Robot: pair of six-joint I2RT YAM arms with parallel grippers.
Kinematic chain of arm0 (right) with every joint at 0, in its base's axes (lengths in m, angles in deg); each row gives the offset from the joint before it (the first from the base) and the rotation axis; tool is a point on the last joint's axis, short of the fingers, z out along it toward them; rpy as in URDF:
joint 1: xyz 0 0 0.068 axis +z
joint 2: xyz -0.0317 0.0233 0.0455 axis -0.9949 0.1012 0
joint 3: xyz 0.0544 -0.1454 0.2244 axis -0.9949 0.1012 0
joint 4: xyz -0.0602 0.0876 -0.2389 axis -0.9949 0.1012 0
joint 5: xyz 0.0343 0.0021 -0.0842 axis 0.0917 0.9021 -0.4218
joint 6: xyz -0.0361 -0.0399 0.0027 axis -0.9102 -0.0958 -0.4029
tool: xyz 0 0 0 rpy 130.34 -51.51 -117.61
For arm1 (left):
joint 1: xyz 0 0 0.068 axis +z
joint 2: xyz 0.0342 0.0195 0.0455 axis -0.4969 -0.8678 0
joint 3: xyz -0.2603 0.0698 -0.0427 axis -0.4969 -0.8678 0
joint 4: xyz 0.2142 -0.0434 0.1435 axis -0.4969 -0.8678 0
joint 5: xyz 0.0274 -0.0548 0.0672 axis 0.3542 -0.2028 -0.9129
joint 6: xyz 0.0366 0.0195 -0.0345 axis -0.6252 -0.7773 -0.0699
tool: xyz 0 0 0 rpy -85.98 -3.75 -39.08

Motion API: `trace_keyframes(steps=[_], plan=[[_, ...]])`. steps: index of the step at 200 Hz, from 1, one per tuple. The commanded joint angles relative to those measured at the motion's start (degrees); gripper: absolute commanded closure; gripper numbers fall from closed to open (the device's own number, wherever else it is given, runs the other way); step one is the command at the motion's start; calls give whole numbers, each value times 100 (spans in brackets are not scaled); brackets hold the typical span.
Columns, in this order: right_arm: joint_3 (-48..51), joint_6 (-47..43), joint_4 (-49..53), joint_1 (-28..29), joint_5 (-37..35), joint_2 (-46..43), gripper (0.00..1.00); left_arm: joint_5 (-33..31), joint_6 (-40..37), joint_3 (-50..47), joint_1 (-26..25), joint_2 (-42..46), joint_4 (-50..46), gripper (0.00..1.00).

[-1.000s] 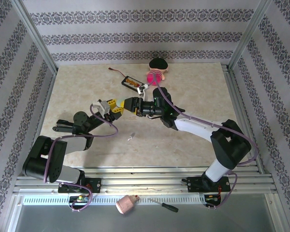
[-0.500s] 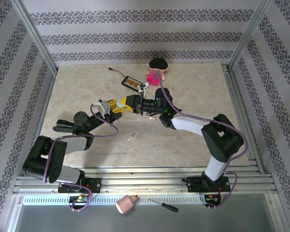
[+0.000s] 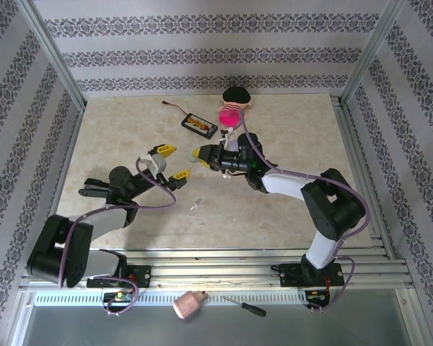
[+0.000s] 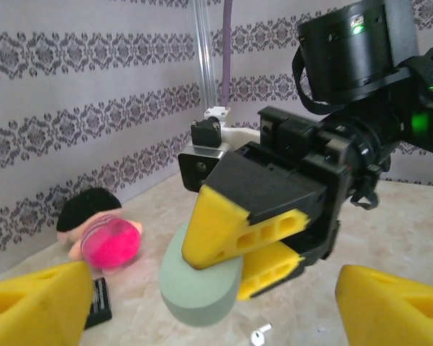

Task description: Insert the wireless bluetooth earbuds into the charging case

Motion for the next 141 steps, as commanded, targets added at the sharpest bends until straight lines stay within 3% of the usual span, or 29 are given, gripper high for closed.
trace_keyframes(steps=[1,55,89,141], plan=[[-28,-742,500,-143,-439,277,80,-271,-622,-114,-71,536,-1340,8],[-1055,-1362,1108,-198,-1156,1562,82,-1081,-1525,-131,-121,1406,-3234,1],[-1787,-1923,1800,-79,-1882,2118,82,-1201,-1647,-169,-152,1460,-3382,1],[-2125,-2163,2112,-115,-2309,2590,80,-1185,-1571,-161,-169,1348,-3312,1]])
